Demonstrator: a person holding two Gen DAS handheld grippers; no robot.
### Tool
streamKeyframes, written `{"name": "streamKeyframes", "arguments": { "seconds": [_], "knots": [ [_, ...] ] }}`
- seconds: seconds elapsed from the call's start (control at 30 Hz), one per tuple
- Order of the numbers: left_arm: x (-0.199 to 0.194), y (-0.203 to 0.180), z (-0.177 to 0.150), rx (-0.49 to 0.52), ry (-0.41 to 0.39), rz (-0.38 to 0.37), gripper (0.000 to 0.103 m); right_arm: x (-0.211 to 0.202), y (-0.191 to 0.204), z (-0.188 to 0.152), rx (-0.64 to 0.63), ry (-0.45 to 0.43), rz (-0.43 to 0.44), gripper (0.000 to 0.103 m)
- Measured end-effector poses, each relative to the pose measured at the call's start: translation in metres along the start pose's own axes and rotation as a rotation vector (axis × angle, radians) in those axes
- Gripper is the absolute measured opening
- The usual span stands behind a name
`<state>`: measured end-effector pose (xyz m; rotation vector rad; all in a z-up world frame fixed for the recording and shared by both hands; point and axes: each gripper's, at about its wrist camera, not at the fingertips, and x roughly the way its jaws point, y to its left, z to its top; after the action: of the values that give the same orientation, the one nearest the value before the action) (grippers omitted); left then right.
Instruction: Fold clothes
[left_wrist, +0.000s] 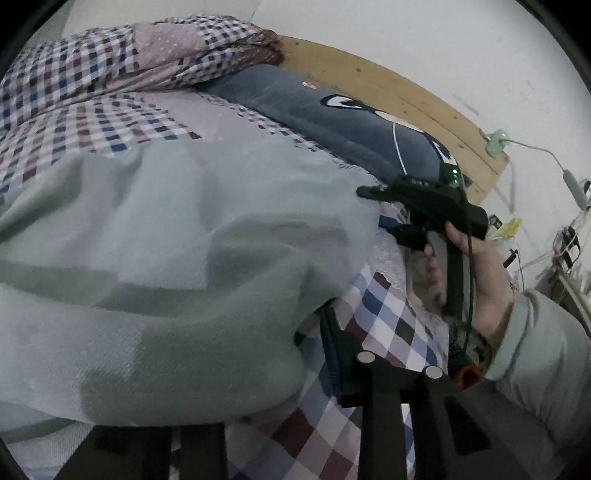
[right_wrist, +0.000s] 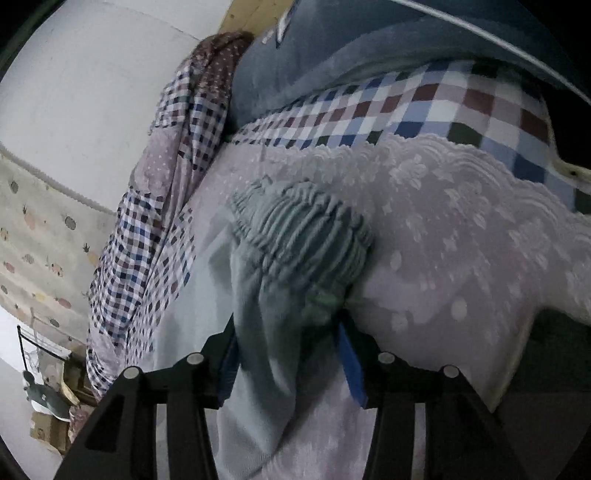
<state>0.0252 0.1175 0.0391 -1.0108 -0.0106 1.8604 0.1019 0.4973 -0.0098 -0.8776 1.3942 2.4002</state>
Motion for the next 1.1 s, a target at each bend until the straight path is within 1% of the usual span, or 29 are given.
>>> {"name": "streamKeyframes", "arguments": {
  "seconds": [0.03,0.07,0.1,0.17,0.23,0.27,0.3,0.33,0.4,0.5,0.53,0.57,0.6,0.63,0.67,0.7,0.73,0.8,0.87,0.93,1.0,1.07,1.1],
  "knots": [
    [-0.003,0.002,-0.002,-0.015,-0.012,0.002,0.011,0.003,-0.005,0.008,0.025,0.011,0.011,0.045],
    [-0.008,-0.004,-0.003,0.000,-0.028,0.012,0.011,0.005,-0.009,0.015,0.050,0.022,0.022,0.032],
    [-0.014,-0.011,-0.004,0.022,-0.046,0.024,0.010,0.008,-0.012,0.020,0.062,0.023,0.045,0.028],
    [-0.022,-0.030,-0.011,0.085,-0.080,0.026,0.010,0.010,-0.012,0.028,0.039,0.005,0.046,0.025],
    [-0.002,-0.023,-0.031,0.047,-0.010,0.008,0.010,0.011,-0.013,0.032,0.030,-0.011,0.033,0.022],
    [0.011,-0.018,-0.040,0.039,0.041,0.029,0.009,0.011,-0.015,0.032,0.032,-0.018,0.019,0.021],
    [0.016,-0.021,-0.044,0.059,0.040,0.058,0.009,0.012,-0.016,0.033,0.034,-0.025,0.005,0.021],
    [0.015,-0.025,-0.043,0.067,0.036,0.071,0.009,0.012,-0.018,0.033,0.036,-0.032,-0.009,0.021],
    [0.007,-0.026,-0.040,0.050,0.022,0.064,0.010,0.014,-0.019,0.032,0.010,-0.030,-0.019,0.021],
    [0.000,-0.027,-0.047,0.035,0.026,0.081,0.011,0.000,-0.016,0.024,0.004,-0.039,-0.043,0.023],
    [-0.002,-0.027,-0.047,0.034,0.029,0.086,0.013,-0.005,-0.015,0.021,0.002,-0.042,-0.051,0.024],
    [-0.004,-0.027,-0.047,0.035,0.033,0.089,0.014,-0.010,-0.014,0.019,0.000,-0.045,-0.059,0.028],
    [-0.008,-0.024,-0.046,0.030,0.044,0.090,0.017,-0.015,-0.013,0.016,-0.002,-0.048,-0.067,0.032],
    [-0.012,-0.022,-0.045,0.025,0.056,0.092,0.019,-0.020,-0.012,0.013,-0.003,-0.051,-0.075,0.034],
    [-0.016,-0.019,-0.046,0.018,0.078,0.083,0.022,-0.025,-0.011,0.011,-0.005,-0.054,-0.083,0.038],
    [-0.018,-0.017,-0.048,0.011,0.101,0.072,0.030,-0.030,-0.010,0.008,-0.007,-0.057,-0.091,0.042],
    [-0.023,-0.015,-0.050,0.005,0.114,0.072,0.036,-0.035,-0.009,0.005,-0.009,-0.060,-0.099,0.044],
    [-0.036,-0.009,-0.055,-0.013,0.121,0.086,0.041,-0.044,-0.007,0.000,-0.012,-0.066,-0.114,0.045],
    [-0.053,0.000,-0.059,-0.051,0.107,0.102,0.044,-0.056,-0.002,-0.010,0.005,-0.059,-0.077,0.045],
    [-0.072,0.012,-0.062,-0.102,0.086,0.118,0.044,-0.064,0.012,-0.025,-0.030,-0.045,-0.052,0.045],
    [-0.097,0.029,-0.064,-0.179,0.031,0.142,0.045,-0.068,0.037,-0.047,-0.113,-0.015,-0.027,0.045],
    [-0.125,0.048,-0.067,-0.266,-0.046,0.170,0.053,-0.066,0.064,-0.070,-0.211,0.016,-0.006,0.045],
    [-0.137,0.057,-0.067,-0.310,-0.083,0.191,0.063,-0.065,0.078,-0.081,-0.263,0.028,0.004,0.045]
  ]
}}
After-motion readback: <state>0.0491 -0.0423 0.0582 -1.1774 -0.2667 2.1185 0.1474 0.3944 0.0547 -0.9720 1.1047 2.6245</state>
